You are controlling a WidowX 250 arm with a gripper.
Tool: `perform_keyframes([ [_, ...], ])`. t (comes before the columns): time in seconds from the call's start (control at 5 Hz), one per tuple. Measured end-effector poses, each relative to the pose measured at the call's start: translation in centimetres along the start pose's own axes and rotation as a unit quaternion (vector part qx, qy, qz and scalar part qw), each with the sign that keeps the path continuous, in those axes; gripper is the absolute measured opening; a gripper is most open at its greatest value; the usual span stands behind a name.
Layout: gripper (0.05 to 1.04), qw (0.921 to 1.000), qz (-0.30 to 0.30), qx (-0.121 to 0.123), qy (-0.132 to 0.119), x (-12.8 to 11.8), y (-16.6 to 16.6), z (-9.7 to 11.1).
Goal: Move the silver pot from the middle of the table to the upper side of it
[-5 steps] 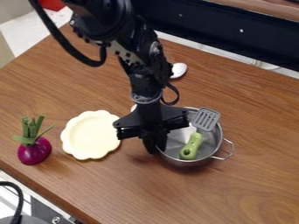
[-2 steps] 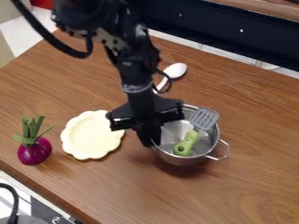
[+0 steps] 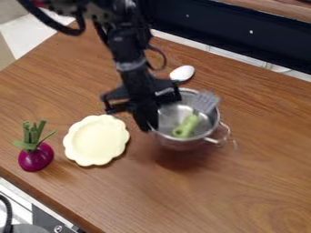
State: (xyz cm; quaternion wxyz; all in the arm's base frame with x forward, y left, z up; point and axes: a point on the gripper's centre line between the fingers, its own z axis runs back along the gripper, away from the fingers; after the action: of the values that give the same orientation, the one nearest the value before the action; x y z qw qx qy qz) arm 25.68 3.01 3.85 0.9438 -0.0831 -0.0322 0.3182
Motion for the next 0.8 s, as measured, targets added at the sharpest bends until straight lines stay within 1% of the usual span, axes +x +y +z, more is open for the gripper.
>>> perform_keyframes([
  [0.2,0.055,0.9995,0.021,-0.003,-0.022,2.5,0.6,1.4],
  [0.4,0.055,0.9986,0.045,0.011,-0.027,5.8,2.2,1.6],
  [0.6,0.055,0.9969,0.070,0.010,-0.035,9.0,4.2,2.0],
  [0.8,0.055,0.9968,0.070,0.002,-0.037,11.2,6.3,2.0],
])
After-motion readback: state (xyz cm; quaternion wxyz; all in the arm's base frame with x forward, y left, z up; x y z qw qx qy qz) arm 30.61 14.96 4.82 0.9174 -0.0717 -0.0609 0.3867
